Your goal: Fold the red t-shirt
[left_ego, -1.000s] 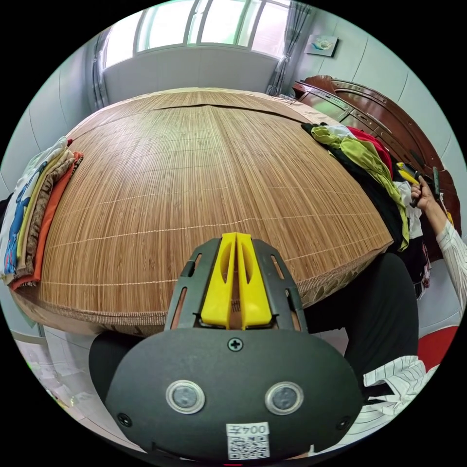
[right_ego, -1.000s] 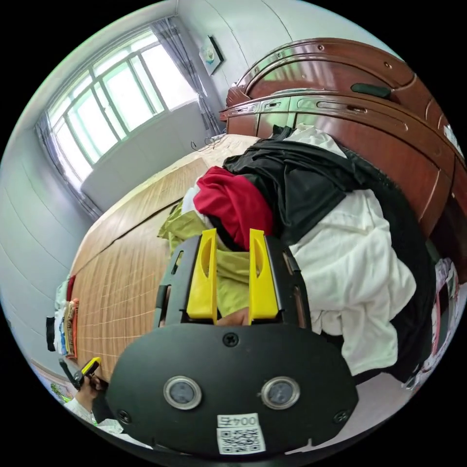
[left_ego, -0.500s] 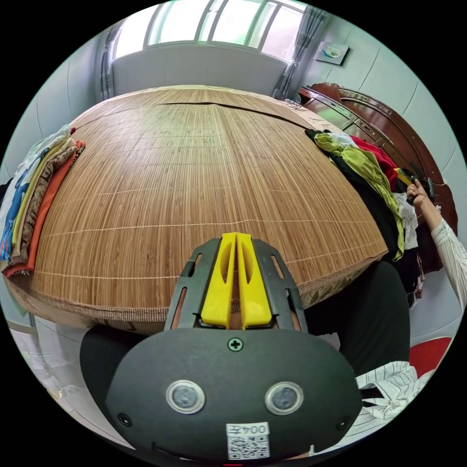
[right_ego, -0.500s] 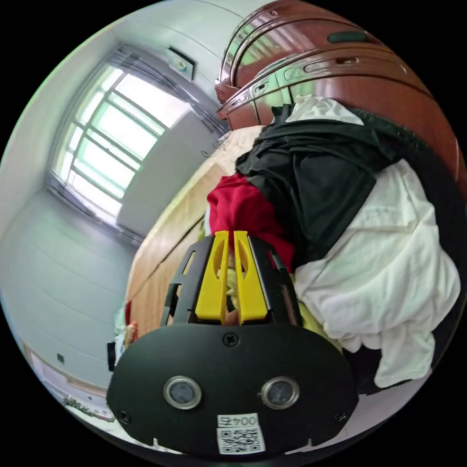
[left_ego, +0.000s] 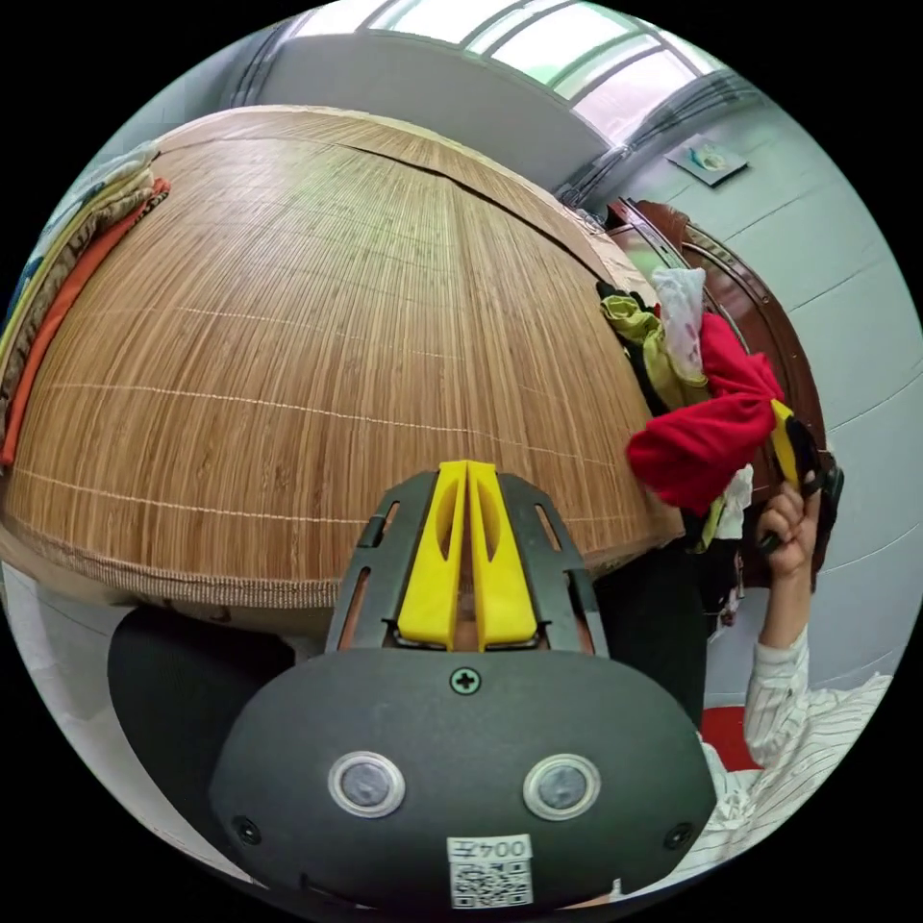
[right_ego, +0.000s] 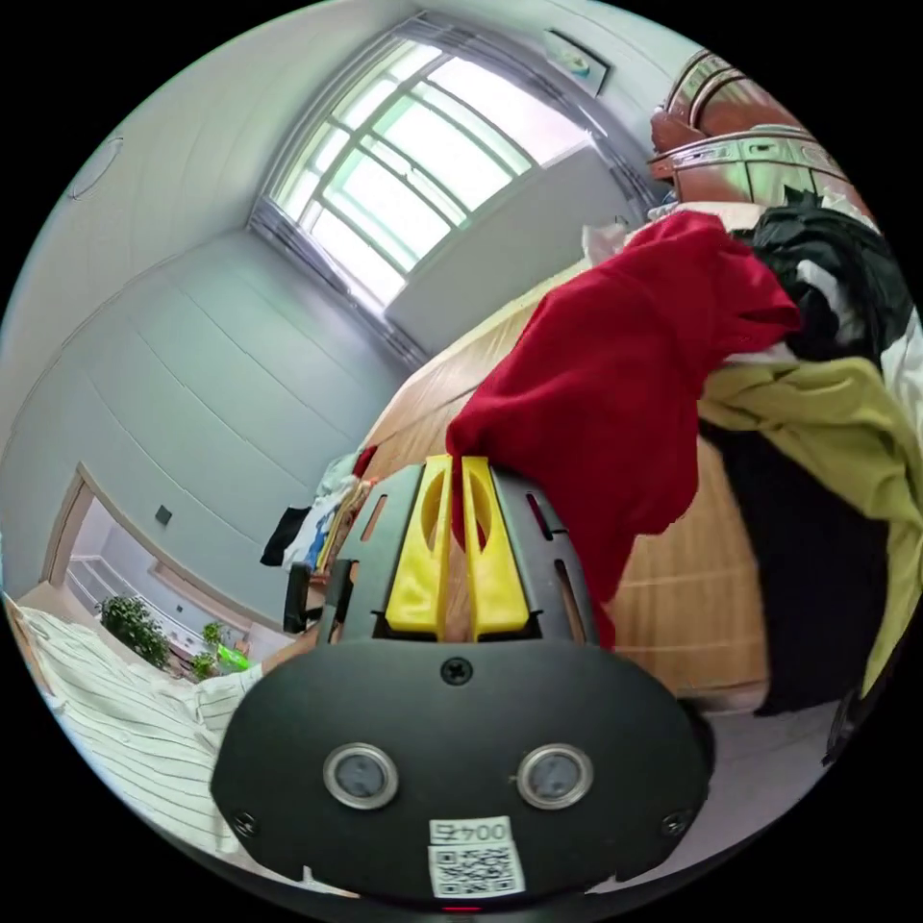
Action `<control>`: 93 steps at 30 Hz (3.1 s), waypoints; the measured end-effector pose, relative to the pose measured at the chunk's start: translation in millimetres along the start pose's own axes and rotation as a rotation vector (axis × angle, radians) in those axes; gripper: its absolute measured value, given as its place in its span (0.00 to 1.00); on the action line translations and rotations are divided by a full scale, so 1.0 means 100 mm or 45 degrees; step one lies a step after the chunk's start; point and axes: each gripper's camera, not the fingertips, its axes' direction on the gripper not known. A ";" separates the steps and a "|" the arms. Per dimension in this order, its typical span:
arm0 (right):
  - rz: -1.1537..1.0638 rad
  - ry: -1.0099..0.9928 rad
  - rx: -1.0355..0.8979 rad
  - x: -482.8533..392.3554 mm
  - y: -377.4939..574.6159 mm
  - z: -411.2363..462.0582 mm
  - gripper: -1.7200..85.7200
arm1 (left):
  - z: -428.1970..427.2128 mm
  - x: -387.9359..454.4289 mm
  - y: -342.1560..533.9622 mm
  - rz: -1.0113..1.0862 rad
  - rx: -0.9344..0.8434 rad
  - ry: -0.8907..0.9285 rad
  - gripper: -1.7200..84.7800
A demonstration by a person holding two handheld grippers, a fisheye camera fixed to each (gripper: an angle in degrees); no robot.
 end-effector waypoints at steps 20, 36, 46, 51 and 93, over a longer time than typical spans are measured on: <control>0.392 0.546 -0.257 0.56 0.46 0.55 0.16 | -1.00 -0.38 0.47 -0.037 0.097 0.268 0.02; -0.061 0.033 -0.470 -0.75 0.28 0.82 0.02 | -0.90 0.86 0.73 0.459 0.155 0.255 0.13; -0.215 0.136 -0.317 -0.87 0.06 0.35 0.09 | -0.46 0.93 0.84 0.344 0.134 0.208 0.15; 0.386 0.049 -0.106 0.74 -0.16 -0.51 0.17 | -0.14 1.24 0.73 0.399 0.121 0.154 0.18; 0.144 0.482 -0.245 1.19 -0.64 -1.61 0.16 | 0.78 1.46 -0.38 0.210 -0.052 0.108 0.05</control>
